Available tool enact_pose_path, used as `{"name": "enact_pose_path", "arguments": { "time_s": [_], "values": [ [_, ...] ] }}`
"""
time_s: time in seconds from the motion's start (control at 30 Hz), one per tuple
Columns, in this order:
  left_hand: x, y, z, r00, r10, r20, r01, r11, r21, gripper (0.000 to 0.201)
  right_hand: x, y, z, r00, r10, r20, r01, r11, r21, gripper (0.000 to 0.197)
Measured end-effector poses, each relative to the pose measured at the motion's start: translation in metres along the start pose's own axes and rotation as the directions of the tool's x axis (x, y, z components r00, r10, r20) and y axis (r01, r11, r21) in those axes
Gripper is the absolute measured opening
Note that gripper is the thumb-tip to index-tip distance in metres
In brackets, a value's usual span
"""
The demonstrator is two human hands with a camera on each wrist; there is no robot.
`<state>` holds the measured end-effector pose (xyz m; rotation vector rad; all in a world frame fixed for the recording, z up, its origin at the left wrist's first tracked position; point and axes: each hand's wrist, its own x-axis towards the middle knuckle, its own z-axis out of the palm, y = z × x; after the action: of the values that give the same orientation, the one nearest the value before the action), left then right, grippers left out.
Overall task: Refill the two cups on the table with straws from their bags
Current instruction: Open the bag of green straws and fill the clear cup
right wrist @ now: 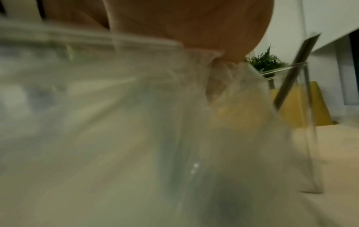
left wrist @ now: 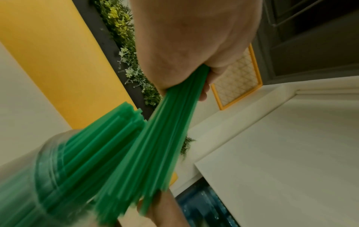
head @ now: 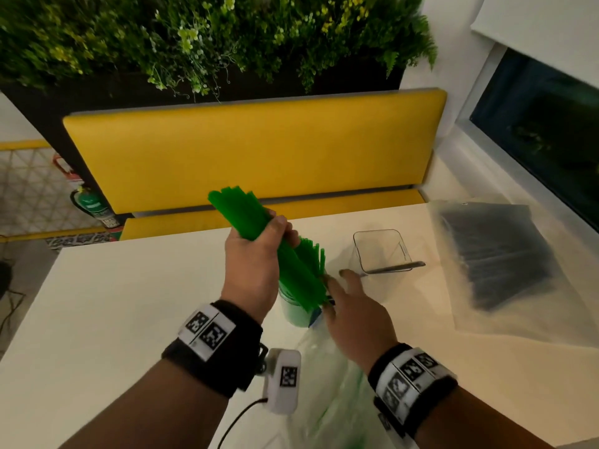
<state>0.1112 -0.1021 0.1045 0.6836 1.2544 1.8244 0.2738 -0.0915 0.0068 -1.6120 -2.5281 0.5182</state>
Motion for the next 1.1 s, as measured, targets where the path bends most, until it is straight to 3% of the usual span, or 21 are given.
{"name": "enact_pose_path", "arguments": {
  "time_s": [0.2,0.3,0.43,0.5,0.57,0.6,0.67,0.73,0.83,0.87,0.9,0.97,1.0,1.03,1.07,1.1],
  "values": [
    [0.029,-0.017,-0.009,0.993,0.090,-0.081,-0.078,0.988,0.132,0.008,0.016,0.002,0.011,0.993,-0.090,-0.071,0.095,0.992,0.078,0.020],
    [0.028,-0.034,-0.015,0.997,0.082,0.014,-0.082,0.945,0.316,0.007,0.017,0.002,0.009,0.992,-0.091,-0.089,0.098,0.992,0.078,0.019],
    [0.020,-0.069,-0.033,0.989,-0.058,0.133,-0.033,0.803,0.595,0.058,0.019,0.002,0.005,0.994,-0.085,-0.069,0.090,0.993,0.078,0.017],
    [0.021,-0.074,-0.039,0.972,-0.087,0.219,-0.067,0.788,0.612,0.057,0.019,0.003,0.003,0.995,-0.075,-0.062,0.080,0.994,0.081,0.017],
    [0.022,-0.067,-0.042,0.917,-0.162,0.364,-0.100,0.791,0.603,0.047,0.018,0.001,0.002,0.997,-0.062,-0.055,0.066,0.994,0.087,0.017],
    [0.024,-0.062,-0.045,0.878,-0.203,0.434,-0.108,0.799,0.592,0.056,0.018,0.000,0.002,0.997,-0.061,-0.047,0.065,0.994,0.089,0.018],
    [0.027,-0.048,-0.052,0.835,-0.256,0.486,-0.106,0.794,0.599,0.099,0.019,0.000,0.001,0.997,-0.072,-0.034,0.075,0.994,0.084,0.018],
    [0.031,-0.031,-0.056,0.847,-0.231,0.479,-0.135,0.777,0.615,0.128,0.019,0.000,0.001,0.997,-0.067,-0.031,0.069,0.994,0.083,0.017],
    [0.031,0.002,-0.041,0.886,-0.019,0.463,-0.250,0.822,0.512,0.119,0.021,0.002,0.004,0.999,-0.042,-0.015,0.043,0.995,0.095,0.018],
    [0.030,0.008,-0.031,0.889,0.061,0.453,-0.325,0.781,0.533,0.110,0.021,0.002,0.005,0.999,-0.037,-0.001,0.037,0.993,0.108,0.018],
    [0.028,0.009,-0.020,0.875,0.131,0.467,-0.424,0.672,0.607,0.100,0.021,0.002,0.005,0.999,-0.037,0.010,0.036,0.993,0.115,0.018],
    [0.023,-0.005,-0.001,0.794,0.140,0.592,-0.607,0.242,0.757,0.087,0.020,0.000,0.001,0.999,-0.039,0.022,0.036,0.995,0.092,0.018],
    [0.021,-0.022,0.003,0.759,0.037,0.650,-0.651,0.028,0.759,0.083,0.020,-0.001,-0.001,0.999,-0.031,0.025,0.029,0.997,0.077,0.018],
    [0.019,-0.038,0.004,0.738,-0.108,0.667,-0.675,-0.115,0.729,0.078,0.019,-0.003,-0.003,1.000,-0.009,0.027,0.007,0.997,0.075,0.018],
    [0.019,-0.052,0.002,0.718,-0.205,0.665,-0.695,-0.185,0.694,0.073,0.019,-0.004,-0.005,0.999,0.020,0.030,-0.022,0.997,0.079,0.018],
    [0.020,-0.061,-0.001,0.701,-0.242,0.670,-0.712,-0.200,0.673,0.067,0.017,-0.005,-0.007,0.999,0.034,0.033,-0.036,0.996,0.081,0.019]
  ]
}}
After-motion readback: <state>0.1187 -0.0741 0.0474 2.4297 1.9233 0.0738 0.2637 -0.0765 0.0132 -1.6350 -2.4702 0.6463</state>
